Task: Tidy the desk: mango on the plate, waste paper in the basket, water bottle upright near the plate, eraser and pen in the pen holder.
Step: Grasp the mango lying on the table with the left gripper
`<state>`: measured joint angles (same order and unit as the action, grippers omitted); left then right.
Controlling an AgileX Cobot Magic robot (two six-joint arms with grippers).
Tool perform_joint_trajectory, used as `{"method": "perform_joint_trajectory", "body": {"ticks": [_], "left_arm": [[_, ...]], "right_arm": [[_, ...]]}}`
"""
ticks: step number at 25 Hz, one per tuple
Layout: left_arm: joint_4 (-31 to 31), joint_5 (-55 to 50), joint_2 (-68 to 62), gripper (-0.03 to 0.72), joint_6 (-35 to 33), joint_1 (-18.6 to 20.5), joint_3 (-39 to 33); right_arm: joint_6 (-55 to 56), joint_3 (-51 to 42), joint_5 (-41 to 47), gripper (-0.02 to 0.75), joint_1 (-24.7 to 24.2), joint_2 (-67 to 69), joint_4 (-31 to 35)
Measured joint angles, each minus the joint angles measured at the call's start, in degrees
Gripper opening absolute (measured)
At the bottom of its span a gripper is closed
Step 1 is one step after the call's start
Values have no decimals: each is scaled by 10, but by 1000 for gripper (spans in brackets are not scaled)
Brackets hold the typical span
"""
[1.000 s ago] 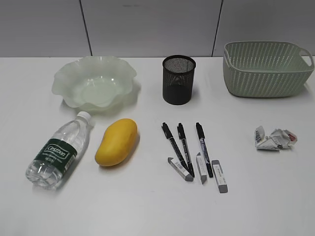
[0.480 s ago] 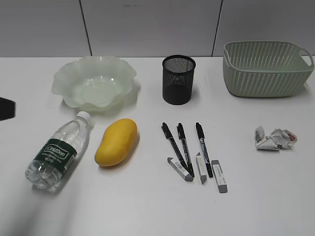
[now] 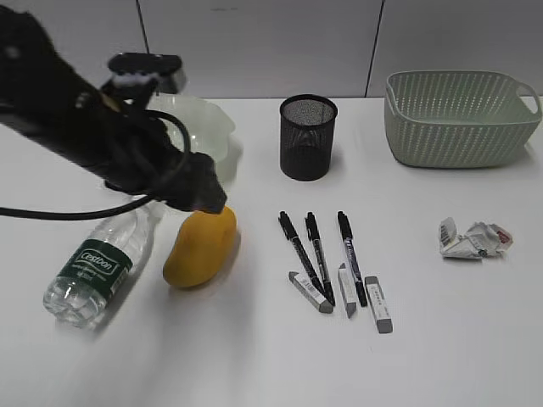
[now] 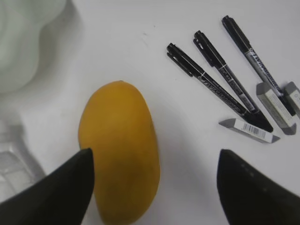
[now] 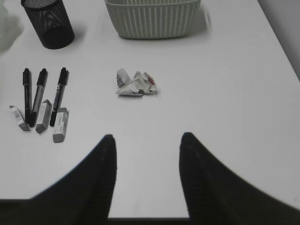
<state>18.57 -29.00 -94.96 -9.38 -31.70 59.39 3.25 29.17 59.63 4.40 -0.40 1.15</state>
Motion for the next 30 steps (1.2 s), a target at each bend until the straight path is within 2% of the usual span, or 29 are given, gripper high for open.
{"method": "perform_joint_trajectory", "body": {"ticks": [4, 7, 10, 19, 25, 30], "left_arm": [[-27, -14, -77, 638, 35, -3, 52], [-79, -16, -114, 640, 86, -3, 60], [-99, -16, -138, 640, 104, -3, 62], [-99, 9, -169, 641, 110, -5, 63], [-95, 7, -168, 599, 110, -5, 63], [-98, 14, -113, 598, 110, -5, 63]], "right_arm": [[0, 0, 0, 361, 0, 0, 0], [0, 0, 0, 361, 0, 0, 0], [0, 0, 0, 361, 0, 0, 0], [0, 0, 0, 361, 0, 0, 0], [0, 0, 0, 361, 0, 0, 0], [0, 0, 0, 361, 0, 0, 0]]}}
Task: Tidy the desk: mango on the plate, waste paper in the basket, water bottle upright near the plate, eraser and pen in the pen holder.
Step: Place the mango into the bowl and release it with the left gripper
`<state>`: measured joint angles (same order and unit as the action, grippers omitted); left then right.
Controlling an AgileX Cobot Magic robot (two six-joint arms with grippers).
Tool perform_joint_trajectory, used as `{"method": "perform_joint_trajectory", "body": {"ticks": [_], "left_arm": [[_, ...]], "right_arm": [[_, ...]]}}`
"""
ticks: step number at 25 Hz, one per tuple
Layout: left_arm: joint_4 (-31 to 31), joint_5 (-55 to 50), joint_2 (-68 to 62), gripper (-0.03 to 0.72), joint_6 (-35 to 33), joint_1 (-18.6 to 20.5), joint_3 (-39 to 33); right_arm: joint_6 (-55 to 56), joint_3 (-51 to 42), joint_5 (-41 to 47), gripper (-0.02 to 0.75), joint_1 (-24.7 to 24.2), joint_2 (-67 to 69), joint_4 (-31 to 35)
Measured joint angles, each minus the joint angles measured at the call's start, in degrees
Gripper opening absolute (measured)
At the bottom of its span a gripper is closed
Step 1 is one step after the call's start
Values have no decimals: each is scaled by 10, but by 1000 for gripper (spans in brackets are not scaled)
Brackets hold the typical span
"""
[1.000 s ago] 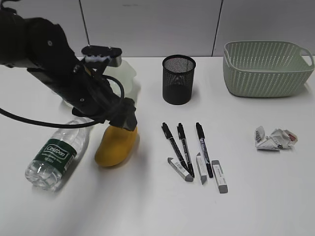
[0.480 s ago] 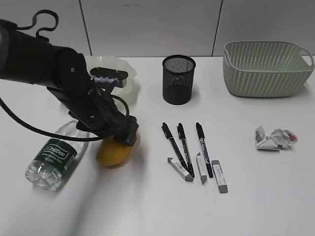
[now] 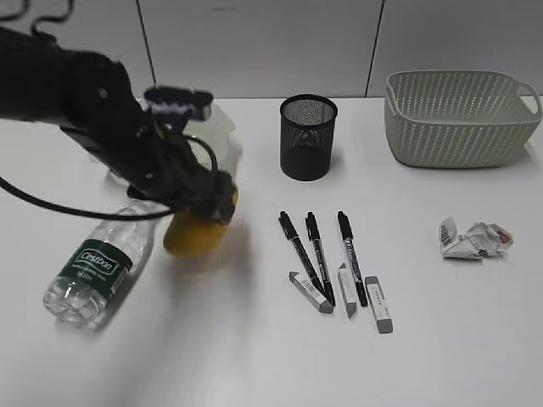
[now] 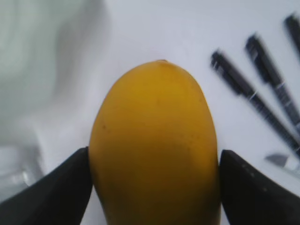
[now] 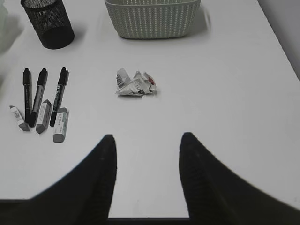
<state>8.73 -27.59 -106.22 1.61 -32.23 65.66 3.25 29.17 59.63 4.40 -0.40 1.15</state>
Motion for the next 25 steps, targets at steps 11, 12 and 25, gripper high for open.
{"method": "perform_joint_trajectory", "body": {"ticks": [11, 12, 25], "left_arm": [[-103, 341, 47, 598, 0, 119, 1], [-104, 354, 30, 598, 0, 128, 1], [-112, 385, -96, 598, 0, 136, 12]], "right_arm": [[0, 0, 0, 361, 0, 0, 0], [0, 0, 0, 361, 0, 0, 0], [0, 0, 0, 361, 0, 0, 0]]}}
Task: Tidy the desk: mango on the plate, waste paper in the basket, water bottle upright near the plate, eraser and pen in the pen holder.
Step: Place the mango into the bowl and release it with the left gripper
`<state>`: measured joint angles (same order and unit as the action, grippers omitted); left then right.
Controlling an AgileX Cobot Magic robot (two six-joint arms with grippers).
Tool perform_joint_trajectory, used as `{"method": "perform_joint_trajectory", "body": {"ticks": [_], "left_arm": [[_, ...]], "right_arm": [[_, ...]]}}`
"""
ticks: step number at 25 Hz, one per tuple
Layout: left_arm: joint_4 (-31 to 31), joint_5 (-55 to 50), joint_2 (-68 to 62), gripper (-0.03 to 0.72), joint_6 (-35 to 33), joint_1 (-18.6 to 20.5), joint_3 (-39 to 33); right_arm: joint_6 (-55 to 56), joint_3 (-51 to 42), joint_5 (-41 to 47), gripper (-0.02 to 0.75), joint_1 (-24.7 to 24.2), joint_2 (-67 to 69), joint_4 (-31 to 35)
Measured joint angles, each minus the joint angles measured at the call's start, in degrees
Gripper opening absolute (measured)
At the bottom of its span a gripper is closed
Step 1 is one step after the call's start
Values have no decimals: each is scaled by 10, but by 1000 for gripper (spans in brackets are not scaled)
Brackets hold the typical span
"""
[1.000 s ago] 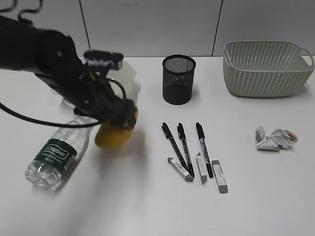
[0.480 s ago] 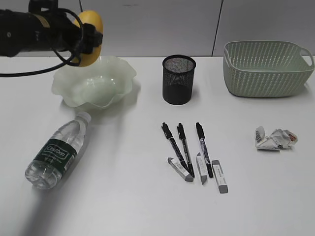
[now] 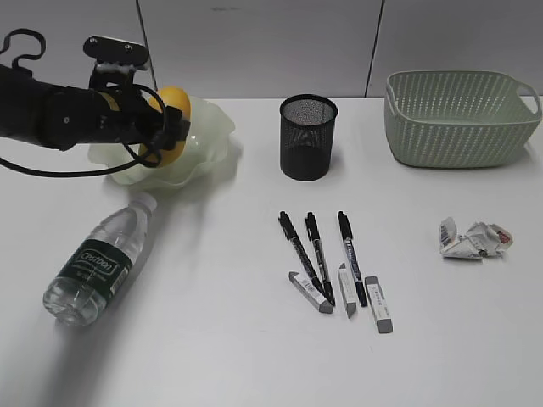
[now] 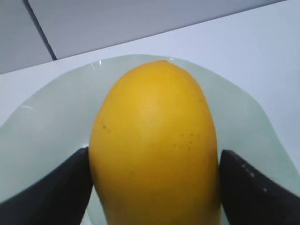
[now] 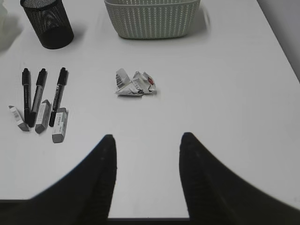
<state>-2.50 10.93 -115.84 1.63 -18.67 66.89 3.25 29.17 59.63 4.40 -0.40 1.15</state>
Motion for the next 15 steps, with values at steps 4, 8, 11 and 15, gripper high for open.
{"method": "perform_joint_trajectory", "body": {"ticks": [4, 8, 11, 15], "left_arm": [[0, 0, 0, 608, 0, 0, 8], [0, -29, 1, 616, 0, 0, 27], [0, -49, 1, 617, 0, 0, 41], [4, -62, 1, 617, 0, 0, 47]], "right_arm": [[0, 0, 0, 361, 0, 0, 0], [0, 0, 0, 361, 0, 0, 0], [0, 0, 0, 361, 0, 0, 0], [0, 0, 0, 361, 0, 0, 0]]}}
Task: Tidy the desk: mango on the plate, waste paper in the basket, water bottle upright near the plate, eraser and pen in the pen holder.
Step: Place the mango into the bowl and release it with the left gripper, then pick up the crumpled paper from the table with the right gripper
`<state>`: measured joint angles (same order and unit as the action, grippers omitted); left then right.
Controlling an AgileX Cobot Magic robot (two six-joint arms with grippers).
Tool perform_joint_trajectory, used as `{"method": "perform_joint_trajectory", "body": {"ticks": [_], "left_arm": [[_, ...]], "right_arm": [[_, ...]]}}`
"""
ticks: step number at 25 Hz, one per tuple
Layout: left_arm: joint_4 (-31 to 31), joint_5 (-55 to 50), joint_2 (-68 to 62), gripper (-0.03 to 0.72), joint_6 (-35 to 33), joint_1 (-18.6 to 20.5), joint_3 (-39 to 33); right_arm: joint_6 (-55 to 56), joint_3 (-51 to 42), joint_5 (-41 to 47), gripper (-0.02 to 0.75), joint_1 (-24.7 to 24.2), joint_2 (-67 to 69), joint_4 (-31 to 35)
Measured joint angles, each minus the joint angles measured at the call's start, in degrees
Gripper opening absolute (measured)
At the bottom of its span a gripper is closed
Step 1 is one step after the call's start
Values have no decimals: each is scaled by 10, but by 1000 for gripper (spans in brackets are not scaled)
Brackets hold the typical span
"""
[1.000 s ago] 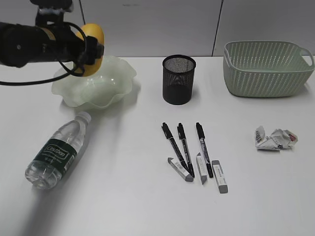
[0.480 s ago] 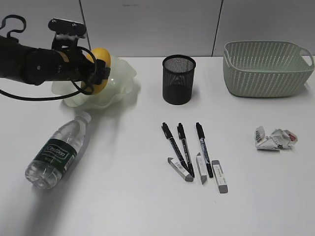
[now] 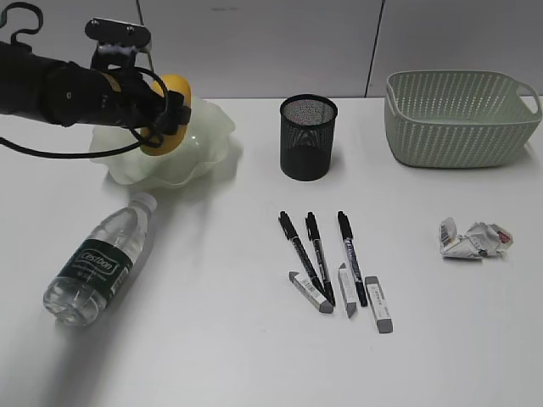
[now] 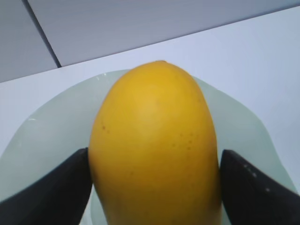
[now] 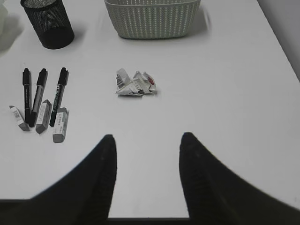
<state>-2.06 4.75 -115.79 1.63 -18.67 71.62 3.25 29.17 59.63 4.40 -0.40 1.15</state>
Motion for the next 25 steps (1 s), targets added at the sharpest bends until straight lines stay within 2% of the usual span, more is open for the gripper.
{"method": "perform_joint_trajectory", "body": {"ticks": [7, 12, 15, 18, 21, 25], "left_arm": [[6, -4, 5, 677, 0, 0, 7], [8, -28, 23, 673, 0, 0, 8], [15, -88, 65, 596, 0, 0, 8], [15, -156, 126, 460, 0, 0, -2], [21, -200, 215, 375, 0, 0, -67], [21, -280, 398, 349, 0, 0, -177]], "right_arm": [[0, 0, 0, 361, 0, 0, 0], [0, 0, 0, 361, 0, 0, 0], [0, 0, 0, 361, 0, 0, 1], [0, 0, 0, 361, 0, 0, 1], [0, 0, 0, 361, 0, 0, 1], [0, 0, 0, 361, 0, 0, 1]]}}
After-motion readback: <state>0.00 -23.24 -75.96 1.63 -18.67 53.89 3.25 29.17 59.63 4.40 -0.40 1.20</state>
